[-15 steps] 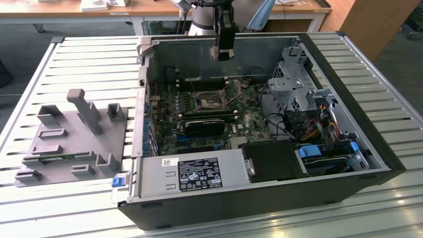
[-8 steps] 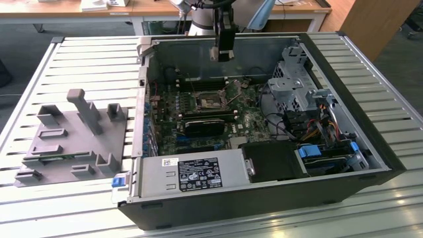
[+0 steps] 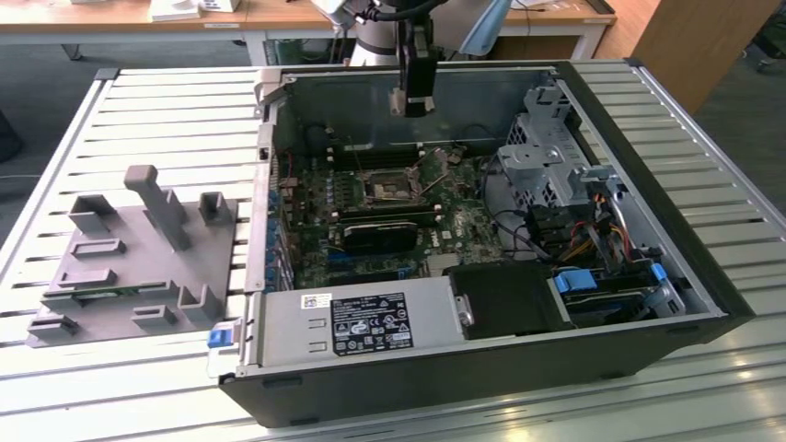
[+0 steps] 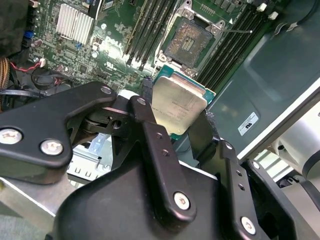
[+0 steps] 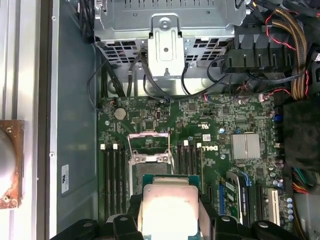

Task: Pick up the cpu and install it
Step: 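Place the cpu into insertion slot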

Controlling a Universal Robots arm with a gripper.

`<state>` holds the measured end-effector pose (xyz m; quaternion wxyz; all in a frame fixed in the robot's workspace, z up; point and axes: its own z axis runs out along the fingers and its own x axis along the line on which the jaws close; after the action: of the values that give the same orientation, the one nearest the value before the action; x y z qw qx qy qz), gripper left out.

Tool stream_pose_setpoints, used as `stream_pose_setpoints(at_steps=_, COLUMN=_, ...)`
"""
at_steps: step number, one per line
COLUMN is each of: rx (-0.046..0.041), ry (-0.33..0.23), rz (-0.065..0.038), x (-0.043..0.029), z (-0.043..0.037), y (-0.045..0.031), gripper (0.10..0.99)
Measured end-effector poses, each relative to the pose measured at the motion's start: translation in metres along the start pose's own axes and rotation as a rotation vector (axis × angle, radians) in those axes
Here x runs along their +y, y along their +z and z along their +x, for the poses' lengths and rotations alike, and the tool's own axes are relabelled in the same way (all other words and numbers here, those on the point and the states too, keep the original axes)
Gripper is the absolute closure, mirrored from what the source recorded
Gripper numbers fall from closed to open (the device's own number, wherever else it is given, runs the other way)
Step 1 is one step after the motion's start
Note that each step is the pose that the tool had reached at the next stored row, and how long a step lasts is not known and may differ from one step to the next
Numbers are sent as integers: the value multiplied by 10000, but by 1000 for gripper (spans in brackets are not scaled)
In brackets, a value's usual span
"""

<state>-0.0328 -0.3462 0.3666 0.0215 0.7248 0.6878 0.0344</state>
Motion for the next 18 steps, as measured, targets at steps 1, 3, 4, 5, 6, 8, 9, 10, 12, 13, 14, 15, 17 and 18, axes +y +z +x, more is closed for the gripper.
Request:
stream_pose_setpoints(at_steps=1, rx=0, ry=0, rz=0, x=0, z=0, y=5, gripper=553)
stream_pose_setpoints(at_steps=3, rx=-1, ry=0, rz=0, x=-1, z=0, y=14, gripper=553)
stream_pose_setpoints(at_steps=4, rx=0, ry=0, rz=0, x=-2, z=0, y=19, gripper=553)
stream_pose_setpoints(at_steps=5, rx=0, ry=0, rz=0, x=-2, z=-1, y=24, gripper=553)
stream_pose_setpoints(at_steps=6, rx=0, ry=0, rz=0, x=-2, z=-1, y=29, gripper=553)
stream_pose_setpoints(at_steps=8, rx=0, ry=0, rz=0, x=-3, z=-1, y=39, gripper=553)
stream_pose_setpoints(at_steps=9, rx=0, ry=1, rz=0, x=-3, z=-1, y=43, gripper=553)
stream_pose_setpoints(at_steps=10, rx=0, ry=0, rz=0, x=-4, z=-1, y=47, gripper=553)
stream_pose_setpoints(at_steps=12, rx=0, ry=0, rz=0, x=-4, z=-1, y=56, gripper=553)
stream_pose_setpoints(at_steps=13, rx=0, ry=0, rz=0, x=-5, z=-1, y=60, gripper=553)
stream_pose_setpoints(at_steps=14, rx=0, ry=0, rz=0, x=-5, z=-1, y=65, gripper=553)
stream_pose_setpoints(at_steps=15, rx=0, ry=0, rz=0, x=-5, z=-1, y=69, gripper=553)
stream_pose_setpoints(at_steps=17, rx=0, ry=0, rz=0, x=-6, z=-2, y=78, gripper=553)
stream_pose_setpoints(at_steps=18, rx=0, ry=0, rz=0, x=-7, z=-2, y=83, gripper=553)
